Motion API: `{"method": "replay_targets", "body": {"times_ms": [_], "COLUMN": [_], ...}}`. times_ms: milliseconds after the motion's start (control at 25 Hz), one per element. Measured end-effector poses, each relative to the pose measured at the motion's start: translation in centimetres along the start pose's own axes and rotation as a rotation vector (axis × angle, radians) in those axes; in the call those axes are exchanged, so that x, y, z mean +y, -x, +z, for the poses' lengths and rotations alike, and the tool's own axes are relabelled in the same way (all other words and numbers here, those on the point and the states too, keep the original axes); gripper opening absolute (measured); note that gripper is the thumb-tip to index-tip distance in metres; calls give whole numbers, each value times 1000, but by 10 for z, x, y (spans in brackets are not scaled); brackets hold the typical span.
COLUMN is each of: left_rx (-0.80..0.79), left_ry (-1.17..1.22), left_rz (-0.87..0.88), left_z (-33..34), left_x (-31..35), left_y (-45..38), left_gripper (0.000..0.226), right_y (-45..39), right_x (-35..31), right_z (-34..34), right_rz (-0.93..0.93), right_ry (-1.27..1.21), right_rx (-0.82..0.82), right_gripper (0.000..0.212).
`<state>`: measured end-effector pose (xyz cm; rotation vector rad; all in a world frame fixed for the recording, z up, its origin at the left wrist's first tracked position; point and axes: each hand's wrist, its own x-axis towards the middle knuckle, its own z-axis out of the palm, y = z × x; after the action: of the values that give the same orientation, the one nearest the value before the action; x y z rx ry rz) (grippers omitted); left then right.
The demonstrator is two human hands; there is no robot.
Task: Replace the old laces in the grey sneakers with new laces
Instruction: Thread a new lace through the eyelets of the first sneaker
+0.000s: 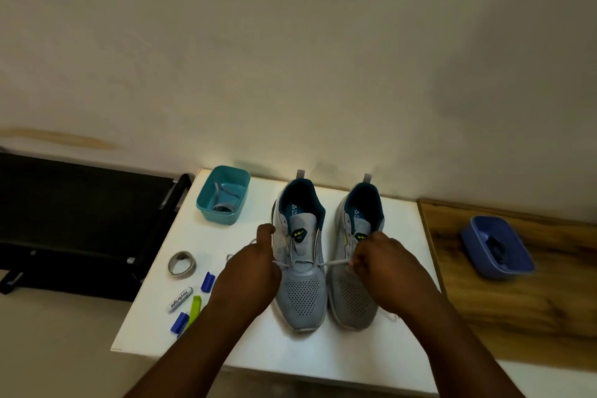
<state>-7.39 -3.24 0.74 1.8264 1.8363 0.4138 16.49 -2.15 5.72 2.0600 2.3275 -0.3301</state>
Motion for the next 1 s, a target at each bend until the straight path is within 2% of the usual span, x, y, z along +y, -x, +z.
{"method": "replay_targets", "body": {"times_ms": [80,200,240,360,440,600,720,840,1000], "left_rx": [-59,-116,-115,-181,-231,-212,-184,-174,-189], "left_ry": [-18,354,469,690,752,975,1073,1159,1245], "left_rz": [-103,-155,-155,-161,-139,-63,-29,-33,17], "left_z": [-23,-76,-95,-151,-184,-242,-269,-287,-310], "left_x": [8,41,58,106,129,174,203,225,245], "left_y": [-4,-8,-5,13,26,53,71,91,113], "left_gripper": [41,14,13,16,18,20,26,26,29], "right_y": [2,5,7,19,31,63,82,101,121], "right_x": [5,-6,-12,-28,-37,-52,-62,-73,-84], "right_z": [-32,-86,-105,-159,-196,-272,-315,-348,-378], "right_rz": [23,-29,-41,-49,-42,-47,-64,-88,-131], "right_ry": [52,123,102,-35,-123,-216,-255,-272,-307], "right_rx": [-51,-85,-71,-20,-1,89,156,153,196], "right_gripper": [22,23,23,26,31,31,30,31,18]}}
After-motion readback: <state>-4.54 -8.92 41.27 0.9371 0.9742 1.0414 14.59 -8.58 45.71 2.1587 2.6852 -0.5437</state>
